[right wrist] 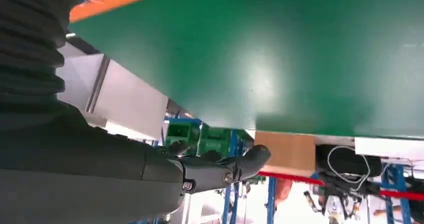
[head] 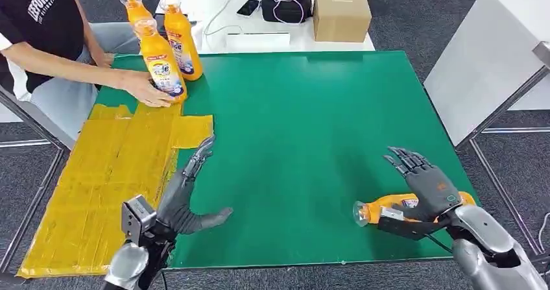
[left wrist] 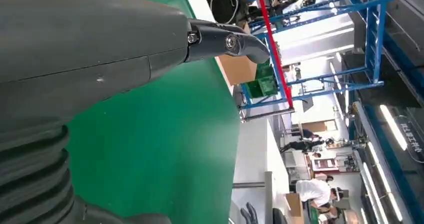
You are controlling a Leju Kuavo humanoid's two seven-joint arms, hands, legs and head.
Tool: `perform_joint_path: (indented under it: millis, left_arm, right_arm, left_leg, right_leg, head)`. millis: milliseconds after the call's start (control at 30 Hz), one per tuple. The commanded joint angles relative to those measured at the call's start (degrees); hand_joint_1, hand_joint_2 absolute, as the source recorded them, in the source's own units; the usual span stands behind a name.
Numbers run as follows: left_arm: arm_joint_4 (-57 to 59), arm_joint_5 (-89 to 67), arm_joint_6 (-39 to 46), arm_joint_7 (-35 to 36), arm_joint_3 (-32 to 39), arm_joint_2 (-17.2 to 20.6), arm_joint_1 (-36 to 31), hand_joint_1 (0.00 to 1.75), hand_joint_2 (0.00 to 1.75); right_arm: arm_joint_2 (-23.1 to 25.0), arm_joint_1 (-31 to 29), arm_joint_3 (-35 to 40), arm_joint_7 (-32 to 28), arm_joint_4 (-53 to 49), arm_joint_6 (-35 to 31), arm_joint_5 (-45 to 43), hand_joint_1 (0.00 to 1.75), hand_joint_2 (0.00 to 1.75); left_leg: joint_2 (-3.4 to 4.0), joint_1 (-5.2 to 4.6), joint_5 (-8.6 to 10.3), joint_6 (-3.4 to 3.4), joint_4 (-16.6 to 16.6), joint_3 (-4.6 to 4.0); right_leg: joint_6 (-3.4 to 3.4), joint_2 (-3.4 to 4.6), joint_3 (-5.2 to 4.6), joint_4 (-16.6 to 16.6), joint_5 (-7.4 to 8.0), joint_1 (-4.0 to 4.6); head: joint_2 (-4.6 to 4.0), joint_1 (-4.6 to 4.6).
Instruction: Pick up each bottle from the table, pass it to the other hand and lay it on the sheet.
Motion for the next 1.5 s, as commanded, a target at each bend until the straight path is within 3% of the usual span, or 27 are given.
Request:
perform_joint_path:
  millis: [33,233,433,867,1033,1500]
  left_arm:
    - [2.80,0.29,0.65,0.11,-1.78,0.86,-0.85,0.00,1.75]
    - [2.60,0.01,1.26,0.07,-1.51,0.80,-0.19,0.00,1.75]
    - [2.11,-0.25,1.41,0.17,-1.23,0.73,0.36,0.00,1.75]
    - [2.40,-0.86,1.64,0.34,-1.38,0.69,-0.10,0.00,1.75]
    - [3.68,-1.22,1.75,0.64,-0.95,0.41,-0.56,0.00,1.75]
    - [5.89,-0.78,1.73,0.76,-0.77,0.41,-2.51,0.00,1.75]
  right_arm:
    - [-2.55,6.63,-4.50,-0.64,-5.95,0.33,-0.89,0.00,1.75]
    - [-2.76,13.47,-8.32,-0.83,-10.59,-0.62,-0.99,0.00,1.75]
    - [-0.47,14.57,-9.92,0.05,-10.51,-2.94,2.18,0.00,1.75]
    - [-0.75,14.53,-10.32,0.25,-9.85,-2.25,2.53,0.00,1.75]
    - [-2.70,12.05,-9.66,3.64,-4.36,0.63,4.11,0.00,1.75]
    - [-5.51,6.82,-6.96,4.83,4.81,5.29,2.01,0.00,1.75]
  left_leg:
    - [-0.04,0.06,-0.06,-0.09,-0.02,0.19]
    - [-0.08,0.07,-0.09,-0.09,-0.03,0.22]
    - [0.00,0.05,-0.03,-0.05,-0.05,0.09]
    - [0.09,0.10,-0.12,-0.10,-0.05,0.28]
    - [0.09,0.07,-0.06,-0.06,-0.05,0.19]
    - [0.09,0.07,-0.04,-0.06,-0.06,0.19]
  right_leg:
    - [-0.07,-0.09,0.25,-0.07,-0.07,0.06]
    - [-0.06,-0.11,0.31,-0.11,-0.10,0.08]
    - [-0.05,-0.02,0.13,-0.10,-0.02,0.05]
    - [-0.09,0.05,0.33,-0.15,-0.07,0.10]
    - [-0.05,0.05,0.22,-0.14,-0.01,0.08]
    - [-0.05,0.06,0.23,-0.15,0.01,0.07]
  head:
    - [0.00,0.02]
    - [0.00,0.00]
    - [0.00,0.00]
    - [0.00,0.00]
    - [0.00,0.00]
    - [0.00,0.00]
